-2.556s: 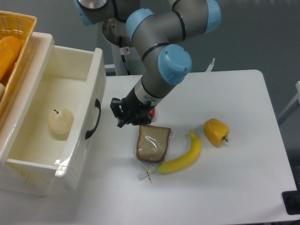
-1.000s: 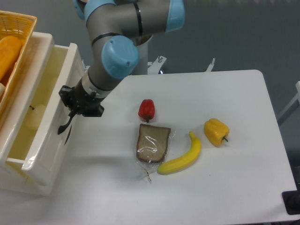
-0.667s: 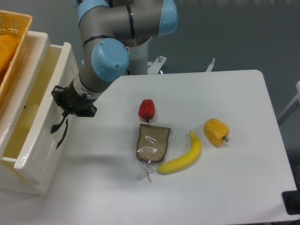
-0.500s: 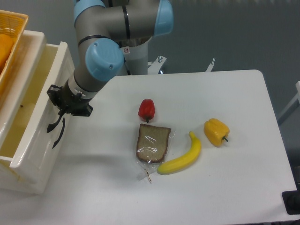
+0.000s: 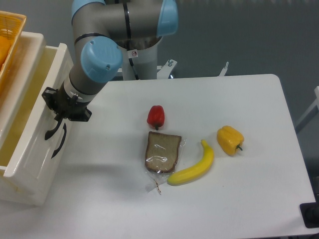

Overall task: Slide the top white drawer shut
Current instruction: 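Push the white drawer into the cabinet with the gripper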

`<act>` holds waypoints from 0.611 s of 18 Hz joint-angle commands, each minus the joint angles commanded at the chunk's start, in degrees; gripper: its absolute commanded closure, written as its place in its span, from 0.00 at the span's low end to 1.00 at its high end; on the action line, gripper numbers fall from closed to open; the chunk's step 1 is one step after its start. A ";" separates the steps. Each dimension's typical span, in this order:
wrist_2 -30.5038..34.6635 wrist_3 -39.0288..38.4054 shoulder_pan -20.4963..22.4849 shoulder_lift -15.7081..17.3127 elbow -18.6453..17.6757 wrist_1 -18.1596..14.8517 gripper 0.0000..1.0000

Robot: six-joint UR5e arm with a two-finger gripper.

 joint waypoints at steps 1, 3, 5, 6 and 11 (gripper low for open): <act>0.00 -0.35 -0.35 0.00 0.09 0.09 1.00; 0.00 -0.79 -0.62 -0.18 0.26 0.09 1.00; 0.00 -0.97 -1.50 -0.26 0.26 0.09 1.00; 0.00 -1.14 -1.67 -0.26 0.26 0.09 1.00; 0.00 -1.85 -2.55 -0.26 0.26 0.09 1.00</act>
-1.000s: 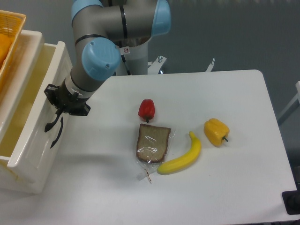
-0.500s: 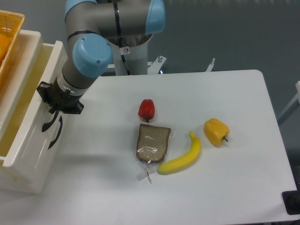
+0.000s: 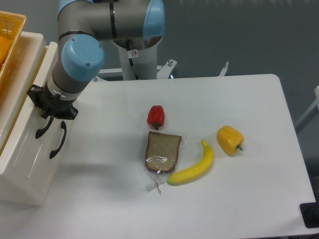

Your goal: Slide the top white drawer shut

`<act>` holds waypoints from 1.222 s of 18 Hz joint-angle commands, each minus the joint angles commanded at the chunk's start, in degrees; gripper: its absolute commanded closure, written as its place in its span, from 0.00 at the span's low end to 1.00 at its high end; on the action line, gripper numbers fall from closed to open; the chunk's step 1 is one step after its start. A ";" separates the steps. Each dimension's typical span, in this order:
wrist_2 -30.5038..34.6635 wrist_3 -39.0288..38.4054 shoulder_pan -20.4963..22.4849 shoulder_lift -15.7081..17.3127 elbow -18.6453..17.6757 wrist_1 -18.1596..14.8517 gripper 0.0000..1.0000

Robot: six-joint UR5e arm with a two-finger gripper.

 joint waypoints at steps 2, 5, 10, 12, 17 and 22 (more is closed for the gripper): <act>0.00 0.00 -0.09 -0.09 0.00 0.00 1.00; 0.09 0.44 0.17 -0.09 0.26 0.09 1.00; 0.35 1.66 8.94 0.35 2.19 1.58 0.26; 0.44 2.81 13.86 0.44 3.07 3.24 0.00; 2.45 3.60 24.06 0.53 4.13 9.30 0.00; 14.48 15.96 30.66 -0.44 4.13 12.30 0.00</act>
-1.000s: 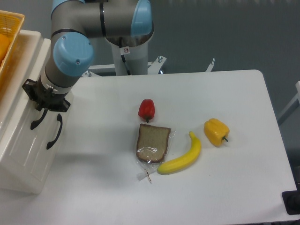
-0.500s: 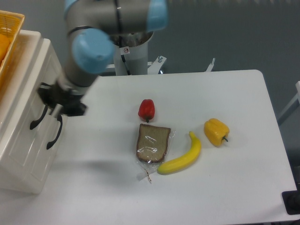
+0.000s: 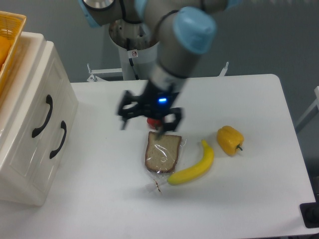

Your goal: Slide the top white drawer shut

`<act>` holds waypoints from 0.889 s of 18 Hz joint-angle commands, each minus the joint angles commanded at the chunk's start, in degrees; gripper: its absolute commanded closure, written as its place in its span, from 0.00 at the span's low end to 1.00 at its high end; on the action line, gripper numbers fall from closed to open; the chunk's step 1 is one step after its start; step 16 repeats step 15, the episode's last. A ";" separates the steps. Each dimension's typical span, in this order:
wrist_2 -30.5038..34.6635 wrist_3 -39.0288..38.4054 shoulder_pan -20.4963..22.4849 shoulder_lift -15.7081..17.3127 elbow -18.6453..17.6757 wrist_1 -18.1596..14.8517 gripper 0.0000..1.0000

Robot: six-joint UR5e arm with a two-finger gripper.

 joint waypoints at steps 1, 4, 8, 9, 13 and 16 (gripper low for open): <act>1.50 4.04 1.41 -0.53 0.00 0.18 0.00; 4.76 17.57 6.07 -2.54 0.00 1.14 0.00; 10.20 35.32 11.96 -6.50 0.79 2.99 0.00; 11.44 38.59 13.01 -7.64 1.23 3.08 0.00; 16.80 44.94 15.65 -11.95 3.34 3.25 0.00; 17.16 44.95 16.62 -13.62 4.04 3.34 0.00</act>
